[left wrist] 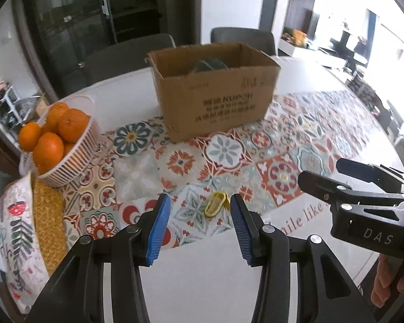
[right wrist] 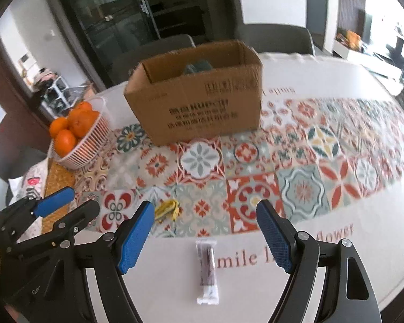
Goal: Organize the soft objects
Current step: 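Withdraw both tools from the box toward the yellow toy and snack bar, then grasp the yellow plush toy with the left tool while the right tool grasps the wrapped snack bar, then carry the yellow toy and snack bar into the box and release both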
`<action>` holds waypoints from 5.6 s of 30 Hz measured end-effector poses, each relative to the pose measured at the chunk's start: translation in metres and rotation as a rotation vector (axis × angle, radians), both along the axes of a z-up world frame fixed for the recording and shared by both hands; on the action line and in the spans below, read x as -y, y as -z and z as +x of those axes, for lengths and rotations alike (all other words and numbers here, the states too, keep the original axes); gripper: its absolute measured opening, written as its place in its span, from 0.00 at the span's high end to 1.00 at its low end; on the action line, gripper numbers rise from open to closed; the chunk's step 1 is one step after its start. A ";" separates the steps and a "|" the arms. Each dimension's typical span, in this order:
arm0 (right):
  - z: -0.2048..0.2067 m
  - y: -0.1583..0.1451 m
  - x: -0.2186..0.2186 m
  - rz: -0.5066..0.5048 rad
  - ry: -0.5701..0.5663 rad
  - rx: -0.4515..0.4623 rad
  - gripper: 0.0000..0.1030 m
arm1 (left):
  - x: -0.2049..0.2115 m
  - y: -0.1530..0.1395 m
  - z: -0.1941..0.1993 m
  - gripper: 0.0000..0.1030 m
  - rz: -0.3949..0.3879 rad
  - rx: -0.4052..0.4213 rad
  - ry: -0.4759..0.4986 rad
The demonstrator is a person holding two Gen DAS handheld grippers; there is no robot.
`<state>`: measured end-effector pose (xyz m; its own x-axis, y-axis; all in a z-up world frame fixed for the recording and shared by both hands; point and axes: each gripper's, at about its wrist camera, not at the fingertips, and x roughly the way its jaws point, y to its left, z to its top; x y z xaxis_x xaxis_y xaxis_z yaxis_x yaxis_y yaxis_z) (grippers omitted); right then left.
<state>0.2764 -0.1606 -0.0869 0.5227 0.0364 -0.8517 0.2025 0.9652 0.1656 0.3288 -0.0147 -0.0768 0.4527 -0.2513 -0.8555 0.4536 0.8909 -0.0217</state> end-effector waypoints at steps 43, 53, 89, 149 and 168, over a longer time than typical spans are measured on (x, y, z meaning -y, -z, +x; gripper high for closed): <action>-0.020 0.136 -0.021 0.082 0.164 -0.384 0.31 | 0.045 0.133 0.044 0.57 0.052 -0.285 0.246; -0.016 0.142 -0.023 0.047 0.166 -0.387 0.47 | 0.057 0.140 0.048 0.61 0.072 -0.272 0.268; -0.020 0.108 0.006 0.110 -0.066 -0.243 0.73 | 0.018 0.094 -0.007 0.77 -0.079 -0.213 -0.039; 0.135 -0.096 0.058 0.053 -0.239 0.289 0.73 | 0.071 -0.093 0.122 0.77 -0.203 0.232 -0.174; 0.231 -0.050 0.065 -0.015 -0.247 0.141 0.73 | 0.085 -0.037 0.210 0.76 -0.154 0.104 -0.201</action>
<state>0.5072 -0.2251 -0.0369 0.6127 0.1655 -0.7728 -0.0635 0.9850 0.1606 0.5390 -0.1000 -0.0396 0.5899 -0.2707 -0.7607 0.2744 0.9533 -0.1264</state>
